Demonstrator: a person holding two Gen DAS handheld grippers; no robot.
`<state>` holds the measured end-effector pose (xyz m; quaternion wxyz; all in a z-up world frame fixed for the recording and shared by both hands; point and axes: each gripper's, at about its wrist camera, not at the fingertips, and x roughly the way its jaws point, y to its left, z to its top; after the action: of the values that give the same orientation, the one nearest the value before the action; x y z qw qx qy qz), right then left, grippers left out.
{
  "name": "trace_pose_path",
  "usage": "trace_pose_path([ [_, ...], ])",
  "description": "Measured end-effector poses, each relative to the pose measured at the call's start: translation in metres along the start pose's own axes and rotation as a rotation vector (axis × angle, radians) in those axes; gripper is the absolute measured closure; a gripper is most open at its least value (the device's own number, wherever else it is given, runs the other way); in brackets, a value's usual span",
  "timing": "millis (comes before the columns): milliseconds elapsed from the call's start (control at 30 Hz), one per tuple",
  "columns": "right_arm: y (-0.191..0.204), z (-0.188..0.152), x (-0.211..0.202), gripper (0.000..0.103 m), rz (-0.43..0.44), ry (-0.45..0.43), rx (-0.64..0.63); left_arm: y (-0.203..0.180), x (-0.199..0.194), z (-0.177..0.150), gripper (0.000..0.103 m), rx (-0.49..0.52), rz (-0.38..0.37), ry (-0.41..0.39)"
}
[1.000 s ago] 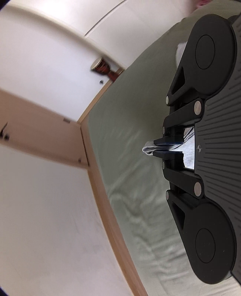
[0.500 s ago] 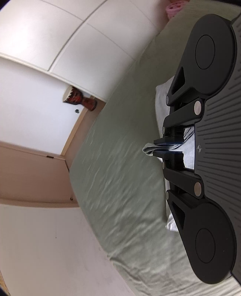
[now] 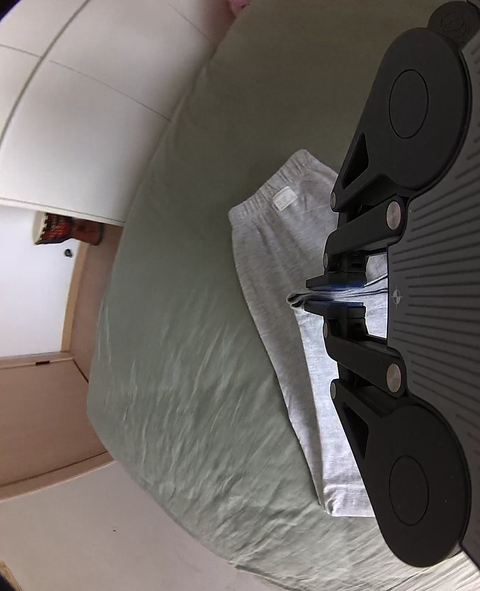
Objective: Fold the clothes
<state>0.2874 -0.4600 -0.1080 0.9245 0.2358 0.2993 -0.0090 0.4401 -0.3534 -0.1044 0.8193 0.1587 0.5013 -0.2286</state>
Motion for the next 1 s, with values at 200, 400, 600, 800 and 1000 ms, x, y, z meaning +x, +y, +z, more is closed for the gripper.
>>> trace_pose_path([
  [200, -0.016, -0.016, 0.016, 0.055, 0.116, 0.025, -0.002, -0.010, 0.006, -0.001, 0.098, 0.037, 0.007, 0.046],
  [400, -0.020, -0.023, 0.038, 0.044, 0.166, 0.092, -0.004, -0.012, 0.011, -0.001, 0.098, 0.082, 0.008, 0.079],
  [600, 0.003, -0.018, 0.048, 0.040, 0.174, 0.146, -0.031, -0.013, 0.020, 0.006, 0.098, 0.090, 0.003, 0.108],
  [800, -0.001, -0.004, 0.065, 0.094, 0.138, 0.207, -0.001, -0.019, 0.026, 0.019, 0.098, 0.091, -0.001, 0.112],
  [1000, -0.021, 0.014, 0.057, 0.094, 0.104, 0.202, 0.045, -0.037, 0.030, 0.037, 0.098, 0.093, -0.029, 0.114],
])
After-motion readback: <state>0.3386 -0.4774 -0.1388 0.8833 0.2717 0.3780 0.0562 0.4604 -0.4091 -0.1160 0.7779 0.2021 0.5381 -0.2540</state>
